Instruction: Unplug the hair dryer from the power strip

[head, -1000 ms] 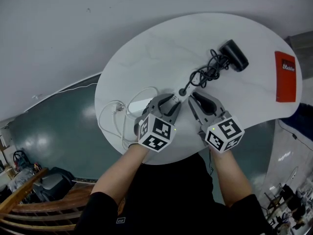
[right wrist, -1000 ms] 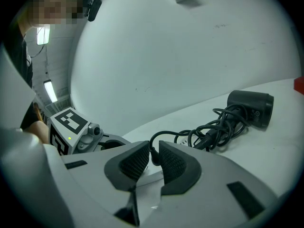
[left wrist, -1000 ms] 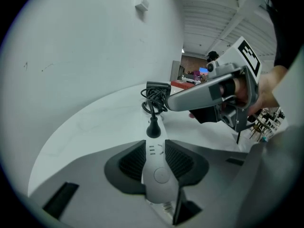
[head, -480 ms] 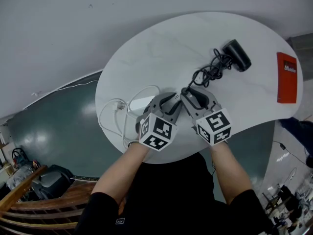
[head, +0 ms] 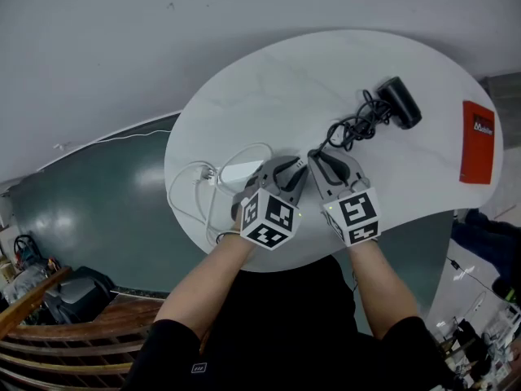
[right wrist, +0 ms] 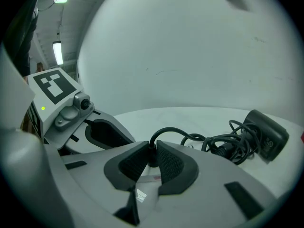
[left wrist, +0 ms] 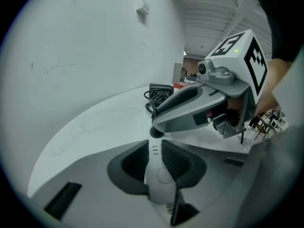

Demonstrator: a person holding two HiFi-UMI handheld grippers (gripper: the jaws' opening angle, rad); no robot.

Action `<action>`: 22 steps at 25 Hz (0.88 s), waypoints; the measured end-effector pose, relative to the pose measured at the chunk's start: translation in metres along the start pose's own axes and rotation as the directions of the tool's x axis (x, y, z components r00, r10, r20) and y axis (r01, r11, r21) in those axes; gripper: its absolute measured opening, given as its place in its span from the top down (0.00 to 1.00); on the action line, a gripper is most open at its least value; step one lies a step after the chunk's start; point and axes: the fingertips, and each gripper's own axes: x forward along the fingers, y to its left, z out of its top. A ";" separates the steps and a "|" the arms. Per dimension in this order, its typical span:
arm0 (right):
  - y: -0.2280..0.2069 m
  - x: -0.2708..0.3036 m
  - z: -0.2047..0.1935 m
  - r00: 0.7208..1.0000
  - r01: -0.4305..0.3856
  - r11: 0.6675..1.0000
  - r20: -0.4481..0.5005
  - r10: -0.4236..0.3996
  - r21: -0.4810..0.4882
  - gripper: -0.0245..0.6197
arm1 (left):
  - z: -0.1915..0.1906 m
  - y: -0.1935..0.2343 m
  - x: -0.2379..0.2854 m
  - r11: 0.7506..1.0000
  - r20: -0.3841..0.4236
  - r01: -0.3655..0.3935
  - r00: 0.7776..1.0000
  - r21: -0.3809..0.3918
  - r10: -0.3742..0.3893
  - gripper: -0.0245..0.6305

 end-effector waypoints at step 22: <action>-0.005 -0.006 0.002 1.000 -0.029 0.993 0.010 0.028 0.110 0.87 | 0.000 -0.004 0.001 1.000 0.004 0.006 1.000 -0.005 -0.006 0.82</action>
